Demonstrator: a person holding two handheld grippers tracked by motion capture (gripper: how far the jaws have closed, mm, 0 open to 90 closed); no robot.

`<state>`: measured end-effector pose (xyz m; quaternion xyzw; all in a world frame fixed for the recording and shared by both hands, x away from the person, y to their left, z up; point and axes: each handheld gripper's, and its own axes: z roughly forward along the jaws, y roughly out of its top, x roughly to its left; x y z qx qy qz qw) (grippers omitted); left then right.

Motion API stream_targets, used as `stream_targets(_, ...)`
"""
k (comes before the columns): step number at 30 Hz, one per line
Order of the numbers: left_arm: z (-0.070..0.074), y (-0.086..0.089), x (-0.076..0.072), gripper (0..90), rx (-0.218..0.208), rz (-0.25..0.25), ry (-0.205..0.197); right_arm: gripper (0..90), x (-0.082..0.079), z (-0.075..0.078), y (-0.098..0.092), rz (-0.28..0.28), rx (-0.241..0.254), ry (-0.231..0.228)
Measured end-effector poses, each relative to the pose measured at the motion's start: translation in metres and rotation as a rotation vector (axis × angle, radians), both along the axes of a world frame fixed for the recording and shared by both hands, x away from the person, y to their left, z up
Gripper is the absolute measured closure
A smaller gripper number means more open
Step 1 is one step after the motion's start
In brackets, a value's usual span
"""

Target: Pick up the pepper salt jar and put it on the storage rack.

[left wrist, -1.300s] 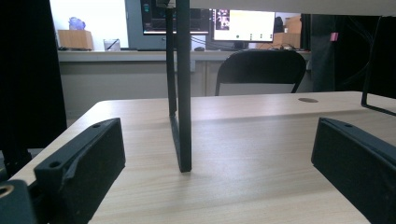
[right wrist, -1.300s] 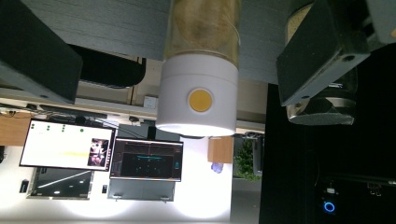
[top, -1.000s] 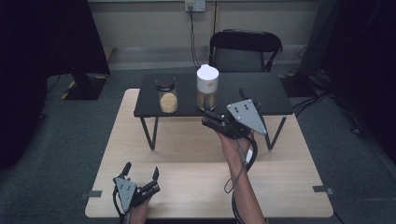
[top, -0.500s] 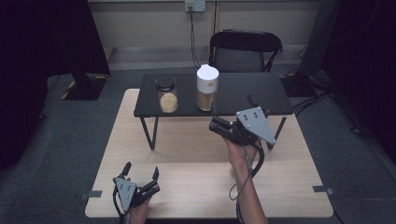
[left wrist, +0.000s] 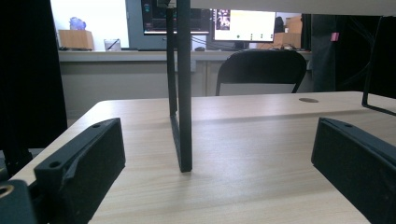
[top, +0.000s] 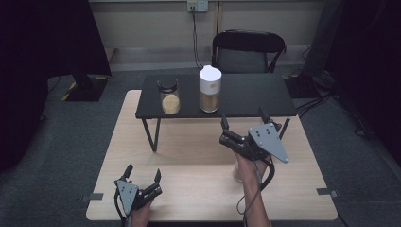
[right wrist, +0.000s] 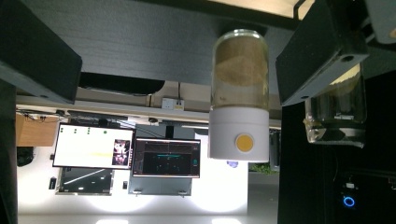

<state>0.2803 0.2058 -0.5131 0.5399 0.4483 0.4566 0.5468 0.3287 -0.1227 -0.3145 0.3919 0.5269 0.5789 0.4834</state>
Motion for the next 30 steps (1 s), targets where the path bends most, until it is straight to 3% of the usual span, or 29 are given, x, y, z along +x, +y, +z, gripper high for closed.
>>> stream_targets(20, 0.000, 0.000, 0.000, 2.3, 0.000, 0.000, 0.000, 0.0, -0.030, -0.019, -0.017, -0.012, 0.003, -0.022)
stream_targets(30, 0.000, 0.000, 0.000, 2.3, 0.000, 0.000, 0.000, 0.0, -0.034, -0.035, -0.024, -0.036, -0.017, 0.008)
